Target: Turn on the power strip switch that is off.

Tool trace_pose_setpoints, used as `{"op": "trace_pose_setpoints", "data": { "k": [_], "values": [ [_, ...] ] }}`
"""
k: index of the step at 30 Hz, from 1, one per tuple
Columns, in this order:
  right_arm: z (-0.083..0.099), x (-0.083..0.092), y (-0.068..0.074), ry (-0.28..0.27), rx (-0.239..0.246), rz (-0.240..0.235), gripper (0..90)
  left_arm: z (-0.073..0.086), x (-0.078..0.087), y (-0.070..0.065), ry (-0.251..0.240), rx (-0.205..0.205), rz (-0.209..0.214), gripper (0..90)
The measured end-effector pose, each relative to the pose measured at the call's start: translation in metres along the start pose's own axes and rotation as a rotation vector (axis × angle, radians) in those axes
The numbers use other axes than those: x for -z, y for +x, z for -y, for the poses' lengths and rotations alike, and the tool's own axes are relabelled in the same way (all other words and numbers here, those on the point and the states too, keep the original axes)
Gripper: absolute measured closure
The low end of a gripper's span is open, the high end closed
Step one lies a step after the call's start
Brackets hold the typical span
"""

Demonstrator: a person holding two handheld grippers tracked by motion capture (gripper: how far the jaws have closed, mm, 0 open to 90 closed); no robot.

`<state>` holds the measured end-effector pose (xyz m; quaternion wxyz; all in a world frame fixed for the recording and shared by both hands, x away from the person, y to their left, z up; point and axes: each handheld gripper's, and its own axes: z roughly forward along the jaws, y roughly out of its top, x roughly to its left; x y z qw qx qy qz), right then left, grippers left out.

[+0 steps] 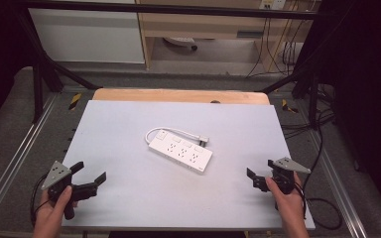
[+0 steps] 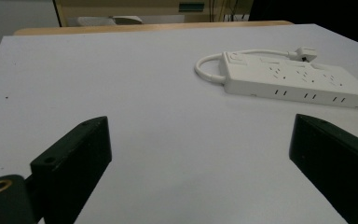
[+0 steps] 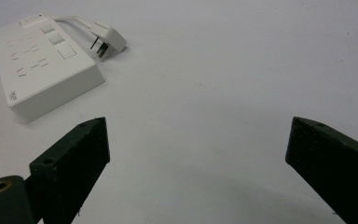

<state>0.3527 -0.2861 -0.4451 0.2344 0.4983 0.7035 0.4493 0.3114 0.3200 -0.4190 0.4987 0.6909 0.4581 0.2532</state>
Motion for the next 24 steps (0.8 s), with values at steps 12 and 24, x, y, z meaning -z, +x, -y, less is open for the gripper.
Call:
{"op": "trace_pose_setpoints", "data": {
  "k": [12, 24],
  "values": [
    [-0.005, 0.004, 0.007, -0.058, 0.052, -0.027, 7.8, -0.001, -0.004, -0.004, 0.002, -0.014, 0.027, 5.6],
    [-0.011, 0.006, 0.014, -0.065, 0.058, -0.072, 3.3, 0.0, -0.001, -0.004, 0.008, -0.008, 0.031, 5.6]
  ]
}}
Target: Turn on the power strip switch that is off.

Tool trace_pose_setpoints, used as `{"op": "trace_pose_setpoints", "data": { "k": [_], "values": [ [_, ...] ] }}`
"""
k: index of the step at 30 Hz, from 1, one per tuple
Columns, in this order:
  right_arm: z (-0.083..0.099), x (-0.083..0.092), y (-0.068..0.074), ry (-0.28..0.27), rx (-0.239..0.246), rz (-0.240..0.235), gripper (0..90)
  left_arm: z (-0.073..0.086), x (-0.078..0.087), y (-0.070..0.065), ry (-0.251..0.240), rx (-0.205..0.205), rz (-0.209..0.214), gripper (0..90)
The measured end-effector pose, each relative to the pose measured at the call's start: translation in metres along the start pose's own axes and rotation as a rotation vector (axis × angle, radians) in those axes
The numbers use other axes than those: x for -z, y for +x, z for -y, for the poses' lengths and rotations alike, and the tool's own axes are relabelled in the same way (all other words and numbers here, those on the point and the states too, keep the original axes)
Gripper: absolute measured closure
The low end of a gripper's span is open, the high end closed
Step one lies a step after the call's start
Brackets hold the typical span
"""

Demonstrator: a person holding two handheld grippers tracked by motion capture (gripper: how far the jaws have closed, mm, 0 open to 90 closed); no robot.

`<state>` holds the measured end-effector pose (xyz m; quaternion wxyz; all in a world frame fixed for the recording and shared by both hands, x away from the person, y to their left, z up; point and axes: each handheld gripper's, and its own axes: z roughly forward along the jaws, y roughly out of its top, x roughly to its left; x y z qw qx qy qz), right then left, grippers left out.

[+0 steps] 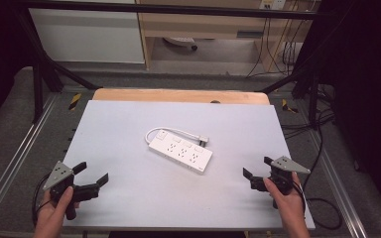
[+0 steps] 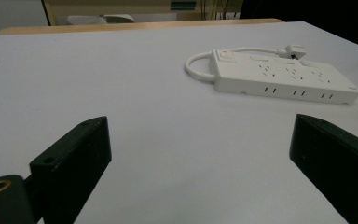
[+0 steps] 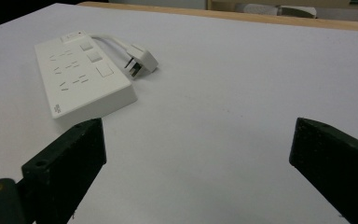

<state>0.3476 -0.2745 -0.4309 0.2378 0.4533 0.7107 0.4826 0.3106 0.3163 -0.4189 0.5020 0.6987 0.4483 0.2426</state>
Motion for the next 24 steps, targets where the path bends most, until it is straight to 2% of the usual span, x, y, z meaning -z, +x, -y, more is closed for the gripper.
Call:
{"op": "trace_pose_setpoints", "data": {
  "k": [8, 16, 24],
  "values": [
    [-0.001, -0.0011, 0.0009, -0.002, -0.002, 0.001, 2.4, 0.0001, -0.0004, -0.0008, 0.004, -0.01, 0.003, 5.6],
    [-0.0055, 0.0029, 0.0042, -0.058, -0.007, -0.019, 2.3, 0.0, -0.0007, -0.0016, 0.001, -0.009, 0.015, 5.3],
    [-0.0072, 0.0045, 0.008, -0.078, -0.006, -0.033, 2.0, -0.0001, -0.0013, -0.0027, 0.002, -0.016, 0.018, 5.3]
  ]
}}
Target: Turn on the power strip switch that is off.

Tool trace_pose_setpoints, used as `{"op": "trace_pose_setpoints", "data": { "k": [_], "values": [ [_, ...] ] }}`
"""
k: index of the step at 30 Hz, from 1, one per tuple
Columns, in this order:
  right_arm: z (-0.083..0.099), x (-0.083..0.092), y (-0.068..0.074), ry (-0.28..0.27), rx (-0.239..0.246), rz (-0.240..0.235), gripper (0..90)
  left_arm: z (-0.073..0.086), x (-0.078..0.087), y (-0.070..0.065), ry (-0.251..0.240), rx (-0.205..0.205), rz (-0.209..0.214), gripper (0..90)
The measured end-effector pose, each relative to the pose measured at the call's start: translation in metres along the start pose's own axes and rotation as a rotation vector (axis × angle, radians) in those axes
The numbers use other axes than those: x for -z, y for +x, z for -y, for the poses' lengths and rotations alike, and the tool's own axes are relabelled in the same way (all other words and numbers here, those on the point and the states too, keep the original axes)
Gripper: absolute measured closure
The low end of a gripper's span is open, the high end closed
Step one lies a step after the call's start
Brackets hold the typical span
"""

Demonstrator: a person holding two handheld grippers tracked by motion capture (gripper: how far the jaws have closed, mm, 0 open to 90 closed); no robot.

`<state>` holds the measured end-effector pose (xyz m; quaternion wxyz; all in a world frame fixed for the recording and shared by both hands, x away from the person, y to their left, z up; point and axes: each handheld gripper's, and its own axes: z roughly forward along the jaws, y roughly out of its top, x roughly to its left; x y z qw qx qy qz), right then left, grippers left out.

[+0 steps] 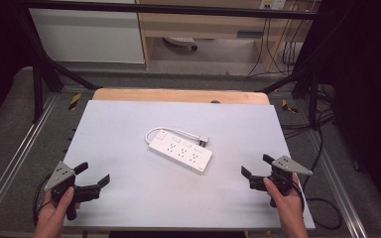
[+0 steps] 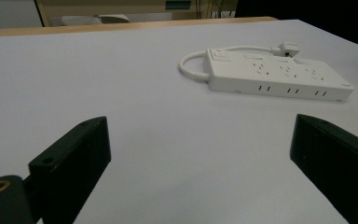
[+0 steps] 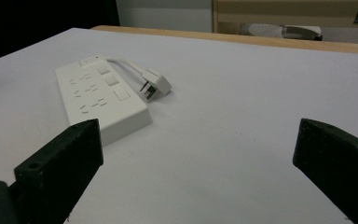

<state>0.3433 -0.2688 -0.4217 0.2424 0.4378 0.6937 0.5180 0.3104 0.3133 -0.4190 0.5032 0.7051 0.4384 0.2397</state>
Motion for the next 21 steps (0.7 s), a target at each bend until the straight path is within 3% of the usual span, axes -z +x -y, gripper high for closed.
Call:
{"op": "trace_pose_setpoints", "data": {
  "k": [12, 14, 21],
  "values": [
    [-0.003, 0.0, 0.007, -0.025, -0.008, -0.032, 2.0, 0.0, -0.002, -0.004, 0.008, -0.022, 0.029, 5.2],
    [-0.005, -0.001, 0.008, -0.043, -0.027, -0.043, 2.0, 0.0, -0.002, -0.004, 0.009, -0.027, 0.033, 5.3],
    [-0.007, -0.004, 0.016, -0.024, -0.011, -0.033, 2.3, 0.0, -0.003, -0.006, 0.013, -0.042, 0.045, 5.3]
  ]
}}
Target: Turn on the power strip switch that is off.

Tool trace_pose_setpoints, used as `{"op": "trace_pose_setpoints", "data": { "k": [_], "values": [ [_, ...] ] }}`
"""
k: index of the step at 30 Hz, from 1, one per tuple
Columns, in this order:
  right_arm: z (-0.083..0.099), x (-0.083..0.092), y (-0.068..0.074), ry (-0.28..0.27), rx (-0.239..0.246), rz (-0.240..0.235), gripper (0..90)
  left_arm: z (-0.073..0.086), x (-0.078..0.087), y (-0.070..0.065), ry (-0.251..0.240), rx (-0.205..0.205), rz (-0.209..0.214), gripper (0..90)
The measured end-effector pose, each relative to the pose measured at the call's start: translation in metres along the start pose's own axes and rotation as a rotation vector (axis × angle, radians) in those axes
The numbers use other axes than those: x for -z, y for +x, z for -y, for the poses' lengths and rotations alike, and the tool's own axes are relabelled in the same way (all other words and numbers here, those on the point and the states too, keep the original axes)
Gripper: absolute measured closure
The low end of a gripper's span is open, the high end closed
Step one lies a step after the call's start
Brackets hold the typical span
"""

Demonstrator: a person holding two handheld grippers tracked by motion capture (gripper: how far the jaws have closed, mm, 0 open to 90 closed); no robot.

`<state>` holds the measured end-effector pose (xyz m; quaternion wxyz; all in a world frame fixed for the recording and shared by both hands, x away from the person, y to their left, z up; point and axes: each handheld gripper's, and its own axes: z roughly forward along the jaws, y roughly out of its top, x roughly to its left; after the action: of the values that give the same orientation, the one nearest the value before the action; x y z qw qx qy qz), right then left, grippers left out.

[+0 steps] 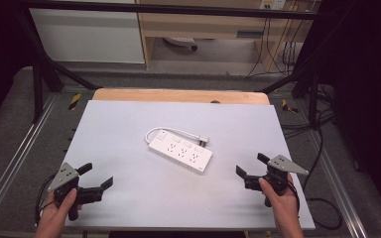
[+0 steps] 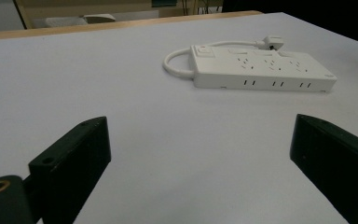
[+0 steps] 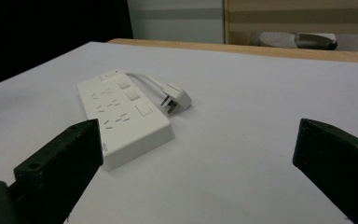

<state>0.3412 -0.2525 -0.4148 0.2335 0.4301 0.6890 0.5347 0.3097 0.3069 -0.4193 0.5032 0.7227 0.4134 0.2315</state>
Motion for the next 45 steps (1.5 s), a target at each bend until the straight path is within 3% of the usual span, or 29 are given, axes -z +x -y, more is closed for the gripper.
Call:
{"op": "trace_pose_setpoints", "data": {
  "k": [18, 33, 45],
  "values": [
    [-0.013, -0.011, 0.016, 0.011, 0.019, -0.023, 1.7, 0.002, -0.001, 0.0, 0.015, 0.006, -0.004, 5.3],
    [-0.044, -0.034, 0.026, 0.019, 0.049, -0.057, 2.7, 0.002, -0.002, 0.001, 0.025, 0.006, -0.005, 5.3],
    [-0.058, -0.054, 0.029, -0.007, 0.014, -0.059, 3.7, 0.002, -0.003, 0.0, 0.029, 0.005, 0.001, 5.4]
  ]
}}
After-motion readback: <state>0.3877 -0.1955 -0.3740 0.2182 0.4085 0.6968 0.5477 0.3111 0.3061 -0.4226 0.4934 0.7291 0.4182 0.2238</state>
